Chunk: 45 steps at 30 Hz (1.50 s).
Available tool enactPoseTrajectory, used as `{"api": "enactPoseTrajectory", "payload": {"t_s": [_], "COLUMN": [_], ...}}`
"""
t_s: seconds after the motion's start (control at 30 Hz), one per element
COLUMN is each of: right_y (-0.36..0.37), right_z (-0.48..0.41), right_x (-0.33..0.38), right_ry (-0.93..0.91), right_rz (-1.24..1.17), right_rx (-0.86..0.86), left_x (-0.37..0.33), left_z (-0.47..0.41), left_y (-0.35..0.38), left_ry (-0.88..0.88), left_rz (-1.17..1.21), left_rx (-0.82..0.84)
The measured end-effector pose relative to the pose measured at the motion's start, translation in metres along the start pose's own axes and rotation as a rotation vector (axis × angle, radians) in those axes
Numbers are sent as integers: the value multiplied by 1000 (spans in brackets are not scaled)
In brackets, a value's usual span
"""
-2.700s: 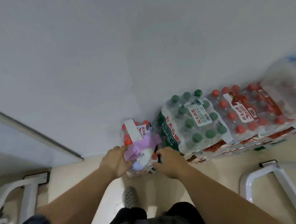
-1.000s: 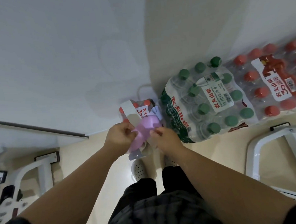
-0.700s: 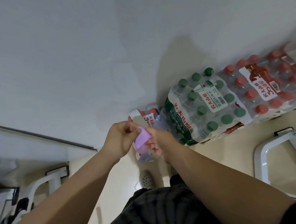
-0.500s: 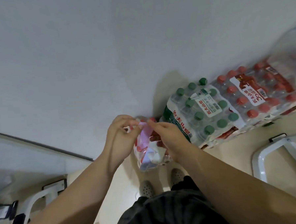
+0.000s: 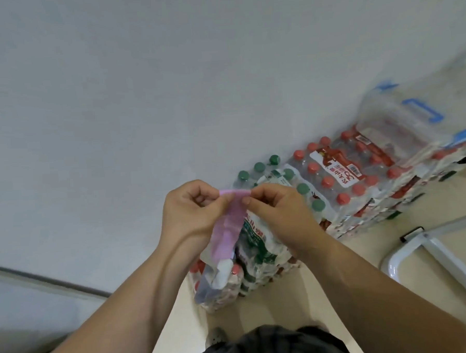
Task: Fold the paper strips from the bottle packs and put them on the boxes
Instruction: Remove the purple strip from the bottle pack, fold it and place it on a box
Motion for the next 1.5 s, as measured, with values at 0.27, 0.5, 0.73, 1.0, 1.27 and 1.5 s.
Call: {"api": "enactPoseTrajectory", "payload": {"t_s": [0.27, 0.5, 0.73, 1.0, 1.27, 1.5], "right_y": [-115, -227, -306, -325, -317, -309], "right_z": [24, 42, 22, -65, -144, -197], "right_x": [-31, -77, -102, -147, -176, -188], "right_ry": [-52, -11, -86, 71, 284, 349], "right_rz": [-78, -69, -7, 157, 192, 330], "right_rx": [-5, 54, 29, -53, -46, -86], "left_x": [-2, 11, 21, 65, 115, 139], "left_z": [37, 68, 60, -21, -113, -177], "left_y": [115, 233, 309, 354, 366, 368], "left_ry": [-28, -13, -84, -170, -233, -227], "left_rz": [67, 11, -56, -237, -406, -561], "left_rx": [109, 96, 76, 112, 169, 203]}}
Point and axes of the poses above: each hand's wrist, its own z-axis away from the middle knuckle, its own y-axis out of the palm, x = y × z, the point moved 4 cm from there along -z, towards the middle knuckle, and after that the axes turned 13 degrees about z, right-handed, at the moved point
